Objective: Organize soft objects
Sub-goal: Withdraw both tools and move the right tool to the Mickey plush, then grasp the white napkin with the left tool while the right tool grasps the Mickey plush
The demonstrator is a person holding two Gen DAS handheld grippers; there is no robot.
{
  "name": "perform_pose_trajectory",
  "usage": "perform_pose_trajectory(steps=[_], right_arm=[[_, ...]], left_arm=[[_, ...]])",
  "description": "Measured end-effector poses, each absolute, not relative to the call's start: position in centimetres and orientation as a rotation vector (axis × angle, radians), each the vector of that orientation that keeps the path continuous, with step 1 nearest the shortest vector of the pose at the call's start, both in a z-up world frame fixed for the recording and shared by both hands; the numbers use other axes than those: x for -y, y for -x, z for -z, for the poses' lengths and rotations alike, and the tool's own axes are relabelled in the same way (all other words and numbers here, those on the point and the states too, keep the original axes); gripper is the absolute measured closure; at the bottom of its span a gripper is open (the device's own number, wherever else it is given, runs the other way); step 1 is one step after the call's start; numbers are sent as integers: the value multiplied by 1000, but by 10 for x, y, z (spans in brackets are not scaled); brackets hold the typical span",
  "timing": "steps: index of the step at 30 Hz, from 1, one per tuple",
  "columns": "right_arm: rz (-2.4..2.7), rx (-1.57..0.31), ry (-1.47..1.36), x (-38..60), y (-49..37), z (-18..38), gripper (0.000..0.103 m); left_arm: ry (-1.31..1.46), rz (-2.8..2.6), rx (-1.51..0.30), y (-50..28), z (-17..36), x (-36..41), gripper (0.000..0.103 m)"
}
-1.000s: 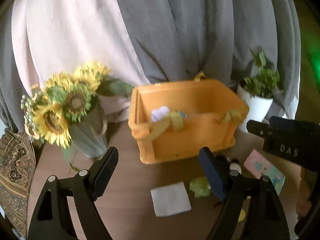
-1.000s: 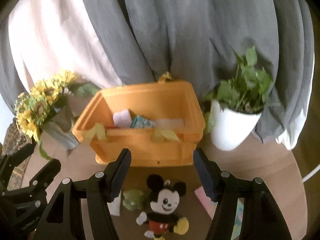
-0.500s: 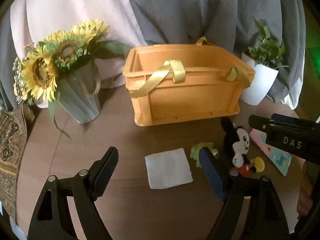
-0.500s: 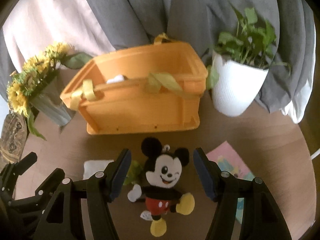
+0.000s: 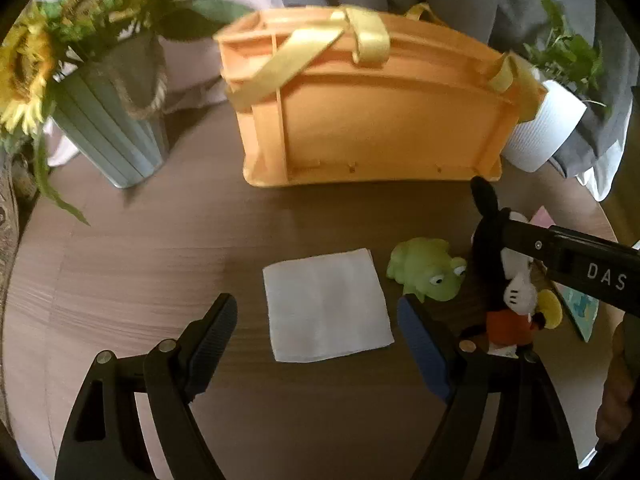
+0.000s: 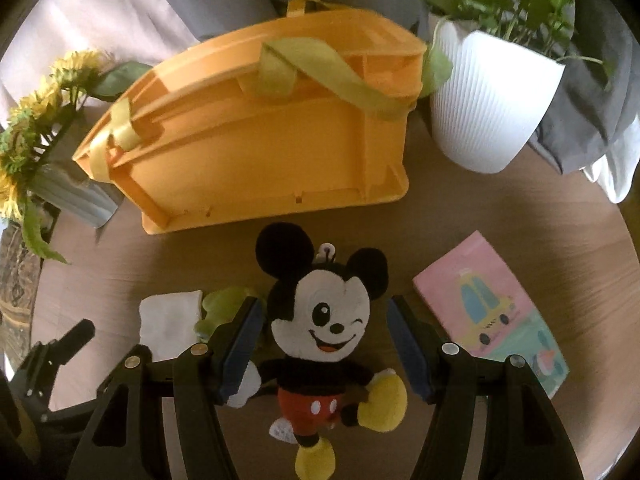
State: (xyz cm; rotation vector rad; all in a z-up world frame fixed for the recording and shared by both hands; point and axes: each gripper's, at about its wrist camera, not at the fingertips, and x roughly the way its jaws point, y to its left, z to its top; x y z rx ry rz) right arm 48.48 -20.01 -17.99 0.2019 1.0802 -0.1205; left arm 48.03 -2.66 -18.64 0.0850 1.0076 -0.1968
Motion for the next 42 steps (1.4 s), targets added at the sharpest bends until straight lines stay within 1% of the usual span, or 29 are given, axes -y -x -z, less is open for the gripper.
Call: perform_pose_trajectory(steps=[3, 8, 19, 22, 24, 28, 29, 30, 32, 33, 42], right_arm=[[126, -1102, -213, 202, -490, 190, 37], [114, -1121, -227, 202, -497, 199, 37], [107, -1129, -215, 200, -505, 208, 38], [108, -1126, -209, 199, -503, 206, 39], [107, -1124, -205, 198, -502, 206, 39], [107, -1123, -198, 197, -503, 206, 42], [108, -1122, -193, 196, -503, 206, 42], [108, -1121, -191, 196, -503, 206, 42], [106, -1118, -190, 195, -502, 206, 43], [106, -1115, -190, 195, -502, 206, 44], [89, -1105, -206, 197, -496, 206, 48]], left_arm=[[-86, 197, -1024, -486, 195, 30, 21], [-78, 200, -1060, -495, 208, 33, 25], [-52, 186, -1108, -503, 228, 32, 37], [-57, 181, -1101, -503, 227, 32, 44], [-52, 184, -1093, -503, 226, 32, 56], [-41, 197, -1084, -501, 225, 32, 69], [-36, 204, -1083, -501, 225, 32, 80], [-30, 212, -1084, -502, 225, 31, 86], [-23, 223, -1083, -502, 225, 31, 89], [-18, 231, -1083, -501, 224, 31, 94], [4, 255, -1042, -490, 208, 34, 95]])
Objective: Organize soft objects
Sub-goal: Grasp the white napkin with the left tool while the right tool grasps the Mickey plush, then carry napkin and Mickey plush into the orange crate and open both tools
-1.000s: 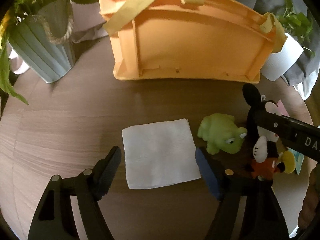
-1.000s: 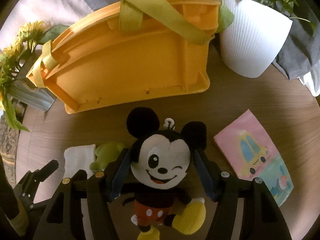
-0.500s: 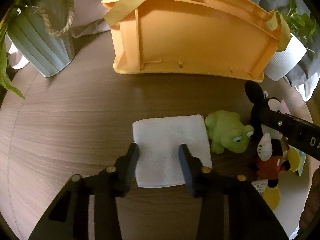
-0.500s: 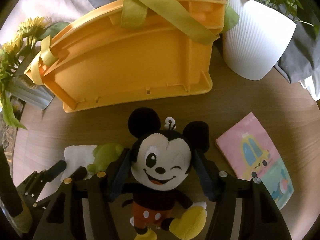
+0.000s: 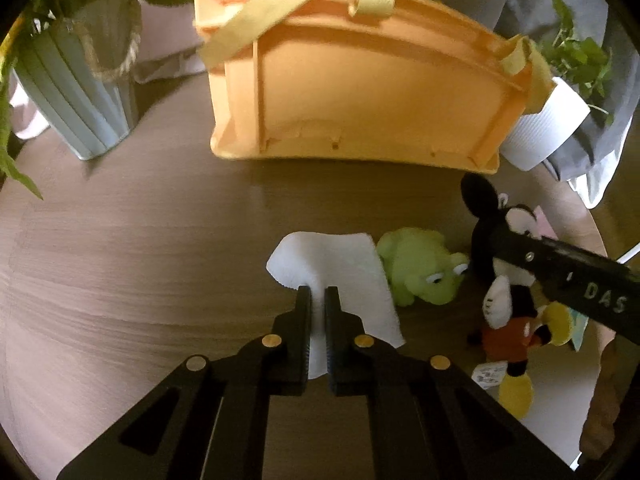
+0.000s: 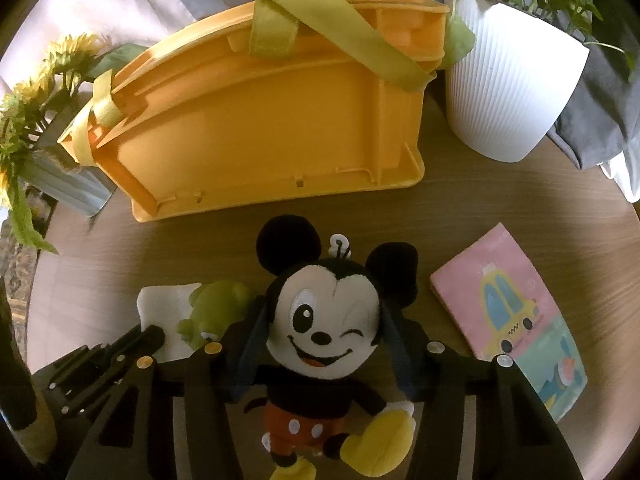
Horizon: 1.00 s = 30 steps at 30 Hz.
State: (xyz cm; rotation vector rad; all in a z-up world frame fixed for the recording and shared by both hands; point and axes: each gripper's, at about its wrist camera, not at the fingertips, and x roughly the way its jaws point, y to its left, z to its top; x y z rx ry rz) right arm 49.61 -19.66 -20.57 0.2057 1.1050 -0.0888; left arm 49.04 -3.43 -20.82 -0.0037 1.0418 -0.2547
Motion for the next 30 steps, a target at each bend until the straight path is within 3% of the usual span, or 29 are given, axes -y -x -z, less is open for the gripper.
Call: perform_pose_trajectory(steps=[12, 30], right_arm=[[61, -1051, -208, 199, -476, 181, 49], [29, -806, -218, 203, -464, 89, 48]], left_arm=[[-3, 269, -914, -469, 162, 36, 95], [-6, 303, -661, -466, 69, 43, 95]])
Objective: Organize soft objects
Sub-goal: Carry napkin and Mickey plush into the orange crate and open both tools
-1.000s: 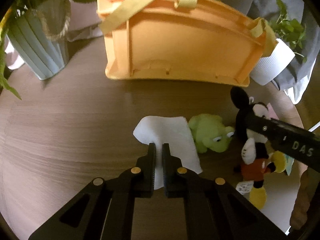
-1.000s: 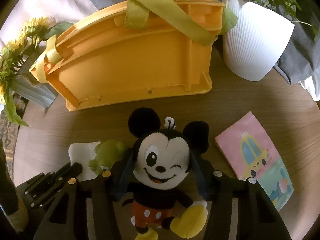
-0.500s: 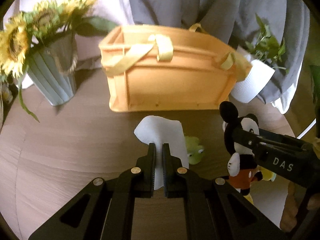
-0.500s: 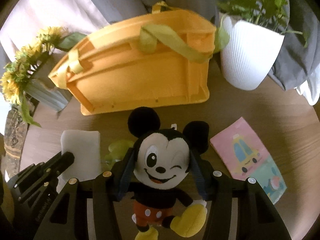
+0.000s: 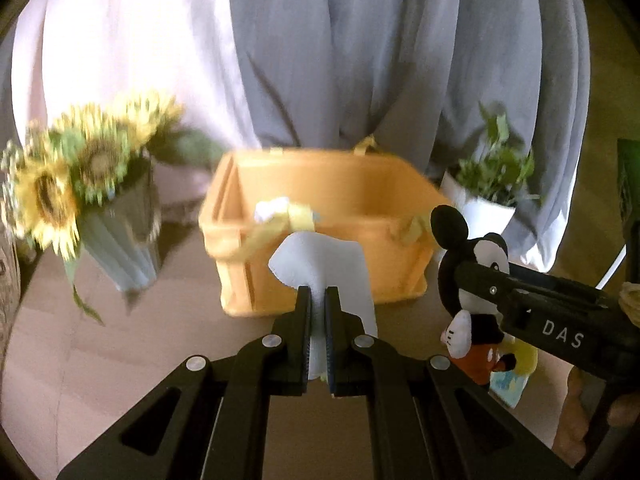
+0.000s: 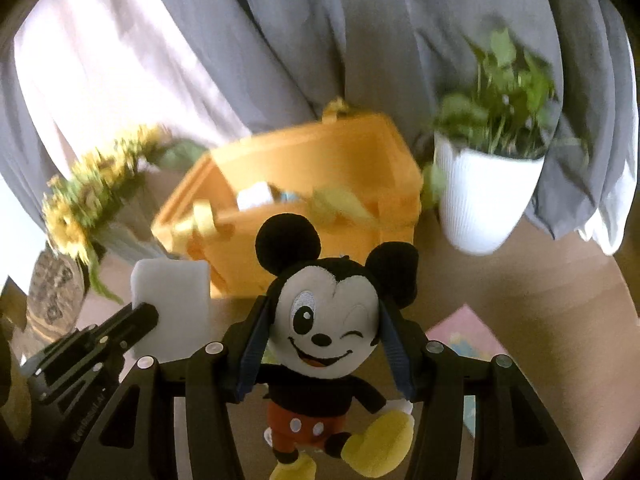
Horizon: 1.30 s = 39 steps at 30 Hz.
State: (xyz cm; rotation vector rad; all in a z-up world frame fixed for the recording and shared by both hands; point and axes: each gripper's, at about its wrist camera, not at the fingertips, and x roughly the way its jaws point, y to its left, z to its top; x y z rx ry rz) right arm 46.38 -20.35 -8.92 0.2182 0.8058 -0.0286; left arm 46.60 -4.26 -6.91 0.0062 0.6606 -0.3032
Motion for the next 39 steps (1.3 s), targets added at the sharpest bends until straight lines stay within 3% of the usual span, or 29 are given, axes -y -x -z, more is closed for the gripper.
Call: perform_pose_trajectory(steps=[20, 39], right_arm=[[-80, -585, -178, 192, -523, 3, 48], [-26, -577, -131, 207, -634, 19, 48]], left_arm=[[-59, 261, -492, -520, 4, 43, 95], [-65, 224, -567, -615, 32, 50, 95]])
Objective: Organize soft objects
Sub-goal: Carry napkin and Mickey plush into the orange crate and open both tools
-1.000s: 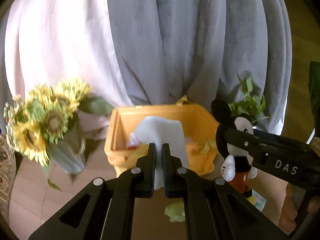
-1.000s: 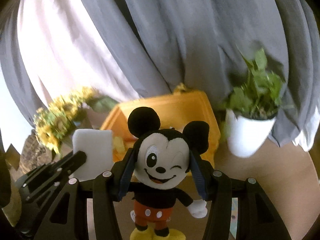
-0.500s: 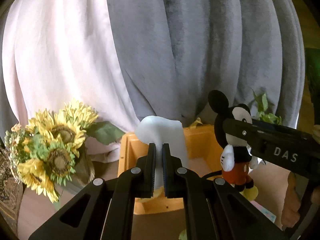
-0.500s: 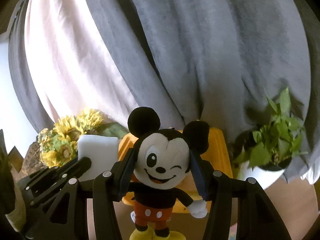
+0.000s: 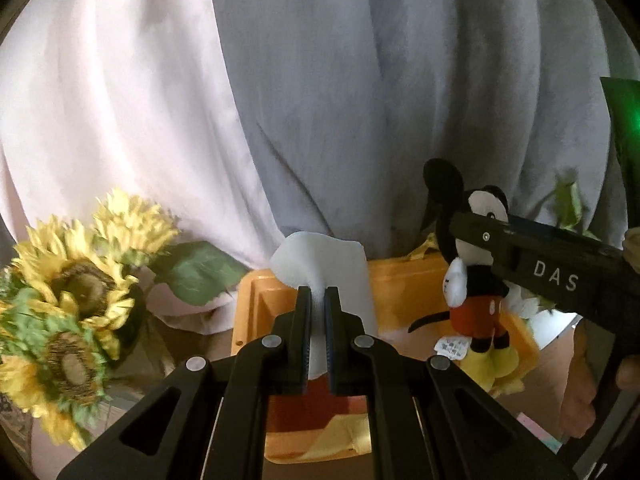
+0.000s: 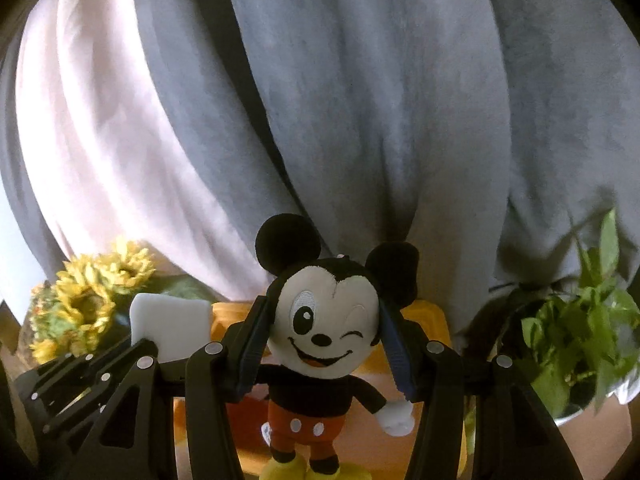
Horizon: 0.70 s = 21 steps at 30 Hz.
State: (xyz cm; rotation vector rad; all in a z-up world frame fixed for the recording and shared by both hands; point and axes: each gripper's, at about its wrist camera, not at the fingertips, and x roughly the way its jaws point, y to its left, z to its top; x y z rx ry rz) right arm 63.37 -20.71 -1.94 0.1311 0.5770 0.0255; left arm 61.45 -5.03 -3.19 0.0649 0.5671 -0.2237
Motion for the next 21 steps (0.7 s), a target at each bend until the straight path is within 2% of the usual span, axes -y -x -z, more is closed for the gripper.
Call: perform_pose_trajectory(steps=[6, 21], right_arm=[[4, -630, -118, 212, -664, 53, 48], [-13, -956, -115, 218, -685, 124, 48]], left_arm=[[-72, 236, -642, -642, 62, 58, 95], [-113, 270, -817, -665, 110, 71, 93]])
